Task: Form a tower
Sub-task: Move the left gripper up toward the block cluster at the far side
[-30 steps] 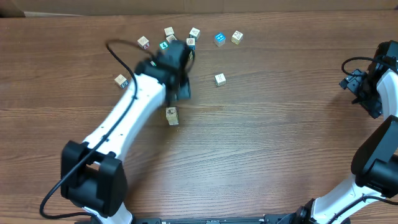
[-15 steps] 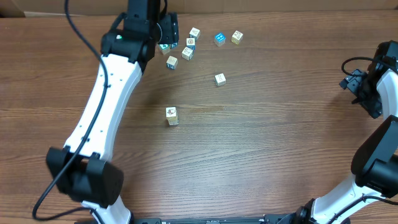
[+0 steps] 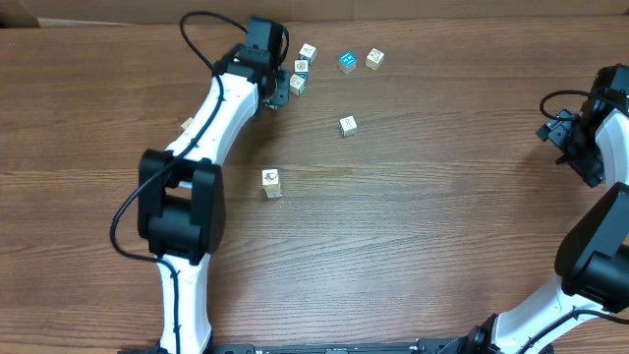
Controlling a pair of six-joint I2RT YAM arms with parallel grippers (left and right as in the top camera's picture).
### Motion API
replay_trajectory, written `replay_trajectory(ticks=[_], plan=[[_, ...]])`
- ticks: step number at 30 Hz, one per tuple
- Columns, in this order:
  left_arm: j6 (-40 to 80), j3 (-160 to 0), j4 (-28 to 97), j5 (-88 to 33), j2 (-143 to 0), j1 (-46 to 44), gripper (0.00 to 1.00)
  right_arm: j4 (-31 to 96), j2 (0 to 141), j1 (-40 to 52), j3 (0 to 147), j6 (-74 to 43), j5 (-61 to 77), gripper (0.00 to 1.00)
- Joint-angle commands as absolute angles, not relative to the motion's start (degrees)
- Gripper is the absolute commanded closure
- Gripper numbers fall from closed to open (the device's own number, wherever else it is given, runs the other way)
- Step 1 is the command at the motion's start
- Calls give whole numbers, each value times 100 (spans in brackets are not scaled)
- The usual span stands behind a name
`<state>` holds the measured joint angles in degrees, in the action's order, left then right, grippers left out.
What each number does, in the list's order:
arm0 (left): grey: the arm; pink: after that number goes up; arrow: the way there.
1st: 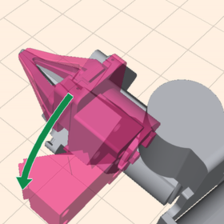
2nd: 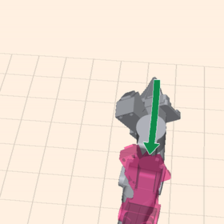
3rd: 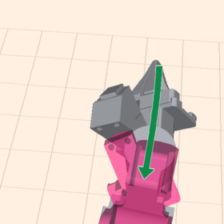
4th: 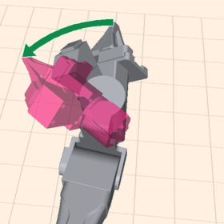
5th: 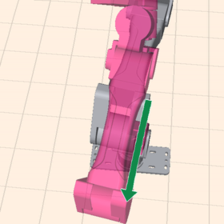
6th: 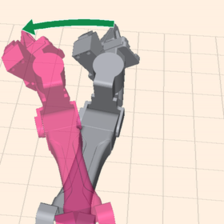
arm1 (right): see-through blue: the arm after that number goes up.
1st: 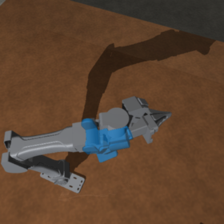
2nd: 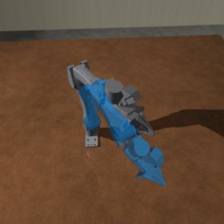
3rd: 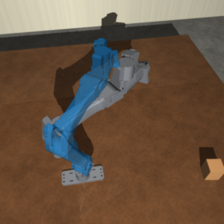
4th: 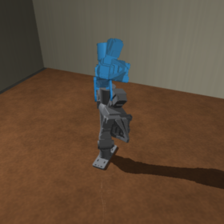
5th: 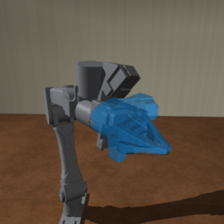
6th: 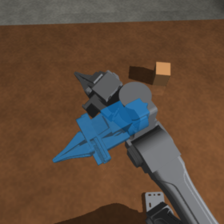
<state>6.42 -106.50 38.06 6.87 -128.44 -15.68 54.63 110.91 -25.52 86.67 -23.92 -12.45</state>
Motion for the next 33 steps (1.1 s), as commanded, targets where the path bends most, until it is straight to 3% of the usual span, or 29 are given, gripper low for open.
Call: replay_trajectory(ticks=[1, 12, 27, 30, 33], plan=[[113, -10689, 3649, 346, -13082, -1538, 48, 5435, 10940, -2574, 8774, -2373, -1278, 0], [-27, -10687, 3369, 410, -13345, -1531, 42, 5435, 10940, -2574, 8774, -2375, -1278, 0], [21, -10536, 3310, 635, -13382, -1529, 50, 5435, 10940, -2574, 8774, -2373, -1278, 0], [21, -10536, 3315, 635, -13382, -1529, 57, 5435, 10940, -2574, 8774, -2375, -1278, 0], [21, -10499, 3315, 635, -13382, -1529, 54, 5435, 10940, -2574, 8774, -2375, -1278, 0]])
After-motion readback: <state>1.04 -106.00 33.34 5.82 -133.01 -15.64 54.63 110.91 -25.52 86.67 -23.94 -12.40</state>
